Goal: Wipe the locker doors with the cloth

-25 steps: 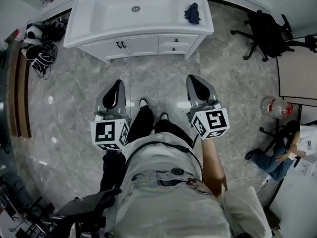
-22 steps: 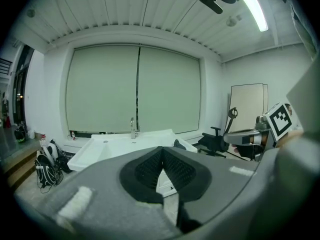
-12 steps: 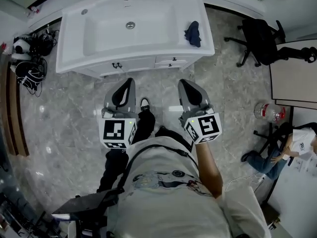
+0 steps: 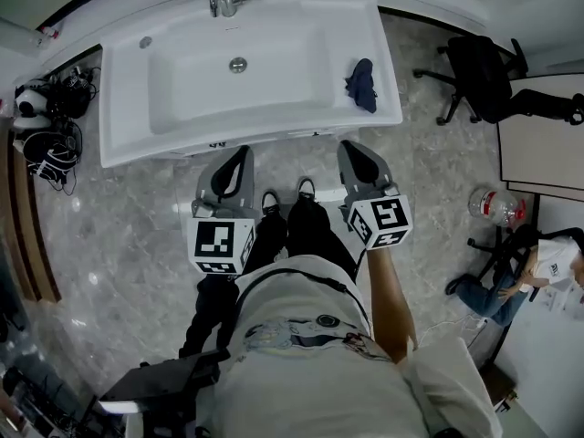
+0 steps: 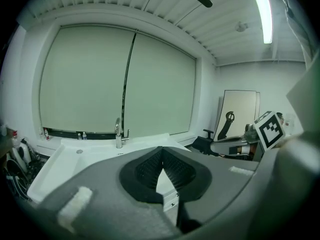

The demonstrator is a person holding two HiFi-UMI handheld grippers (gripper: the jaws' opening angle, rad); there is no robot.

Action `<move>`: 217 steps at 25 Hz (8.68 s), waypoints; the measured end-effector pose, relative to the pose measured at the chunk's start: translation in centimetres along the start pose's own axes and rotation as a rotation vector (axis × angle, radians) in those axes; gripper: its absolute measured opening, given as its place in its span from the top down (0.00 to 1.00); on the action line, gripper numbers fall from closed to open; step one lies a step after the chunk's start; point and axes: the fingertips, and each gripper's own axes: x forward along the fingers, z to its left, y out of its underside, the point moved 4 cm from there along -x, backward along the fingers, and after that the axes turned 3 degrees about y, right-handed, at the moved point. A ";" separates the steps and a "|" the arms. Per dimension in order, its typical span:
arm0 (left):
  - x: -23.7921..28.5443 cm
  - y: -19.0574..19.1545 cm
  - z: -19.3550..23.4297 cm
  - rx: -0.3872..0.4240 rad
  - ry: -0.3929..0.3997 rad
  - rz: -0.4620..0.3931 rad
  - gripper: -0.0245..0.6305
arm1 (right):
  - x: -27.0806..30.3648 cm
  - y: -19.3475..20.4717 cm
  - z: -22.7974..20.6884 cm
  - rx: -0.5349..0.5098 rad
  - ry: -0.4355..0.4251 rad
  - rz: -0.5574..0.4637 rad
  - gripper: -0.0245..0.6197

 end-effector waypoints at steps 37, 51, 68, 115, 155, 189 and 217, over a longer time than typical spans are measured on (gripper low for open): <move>1.6 2.9 2.8 -0.058 -0.346 0.141 0.96 | 15.7 8.4 -18.9 -0.020 0.037 0.373 0.83; -18.9 6.8 7.8 -0.005 -0.391 0.005 0.96 | 3.5 0.8 8.8 -0.041 -0.095 0.037 0.83; -34.0 9.5 12.0 -0.048 -0.556 -0.032 0.96 | -0.8 -0.4 27.5 -0.153 -0.360 -0.083 0.83; -26.5 65.7 34.3 -0.064 -0.624 -0.206 0.96 | 39.8 35.4 46.9 -0.583 -0.331 -0.541 0.83; -27.2 70.3 34.7 -0.046 -0.680 -0.186 0.96 | 53.0 60.4 44.6 -0.615 -0.304 -0.072 0.83; -26.1 67.9 32.2 -0.028 -0.596 -0.222 0.96 | 48.3 50.7 41.1 -0.597 -0.190 -0.171 0.83; -24.4 65.7 29.8 -0.004 -0.524 -0.244 0.96 | 40.8 34.9 39.9 -0.617 -0.106 -0.390 0.83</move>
